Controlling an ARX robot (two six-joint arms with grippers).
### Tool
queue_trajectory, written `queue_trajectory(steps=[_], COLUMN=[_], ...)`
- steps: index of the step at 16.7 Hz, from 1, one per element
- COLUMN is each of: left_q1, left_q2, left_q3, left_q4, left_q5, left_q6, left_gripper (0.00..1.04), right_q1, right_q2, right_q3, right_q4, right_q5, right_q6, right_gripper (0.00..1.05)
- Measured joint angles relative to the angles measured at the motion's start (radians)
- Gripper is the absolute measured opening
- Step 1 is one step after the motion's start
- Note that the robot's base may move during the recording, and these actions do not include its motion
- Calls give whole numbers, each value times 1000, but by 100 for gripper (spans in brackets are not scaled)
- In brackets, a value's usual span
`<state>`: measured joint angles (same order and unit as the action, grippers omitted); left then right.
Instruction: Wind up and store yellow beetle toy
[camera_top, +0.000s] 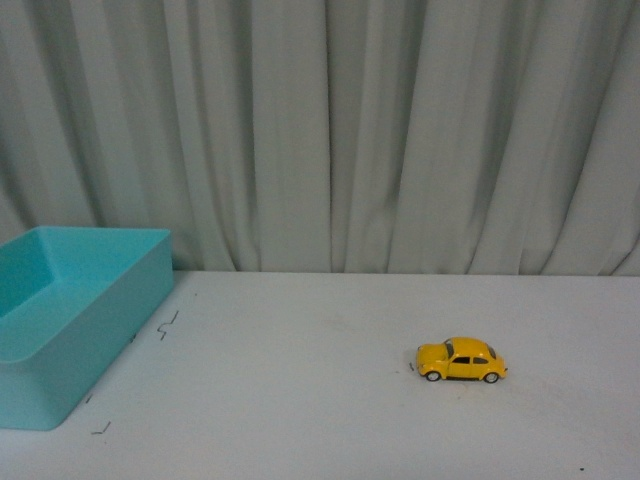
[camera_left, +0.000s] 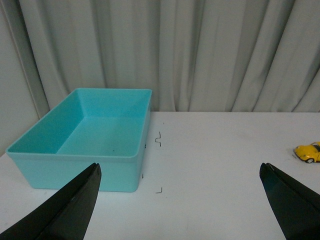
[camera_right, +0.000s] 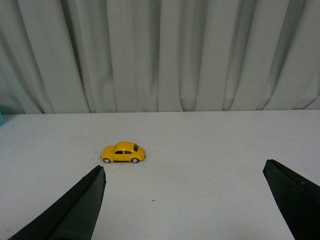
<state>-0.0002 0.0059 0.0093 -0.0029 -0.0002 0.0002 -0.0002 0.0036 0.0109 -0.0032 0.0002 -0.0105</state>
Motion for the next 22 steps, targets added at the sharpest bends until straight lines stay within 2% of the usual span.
queue_trajectory(steps=[22], left_q1=[0], left_q2=[0], left_q3=[0], left_q4=[0], left_q5=[0], left_q6=[0], left_gripper=[98], right_q1=[0], right_q2=[0], right_q3=[0], right_q4=[0], right_q5=[0], right_q6=[0], right_gripper=[98])
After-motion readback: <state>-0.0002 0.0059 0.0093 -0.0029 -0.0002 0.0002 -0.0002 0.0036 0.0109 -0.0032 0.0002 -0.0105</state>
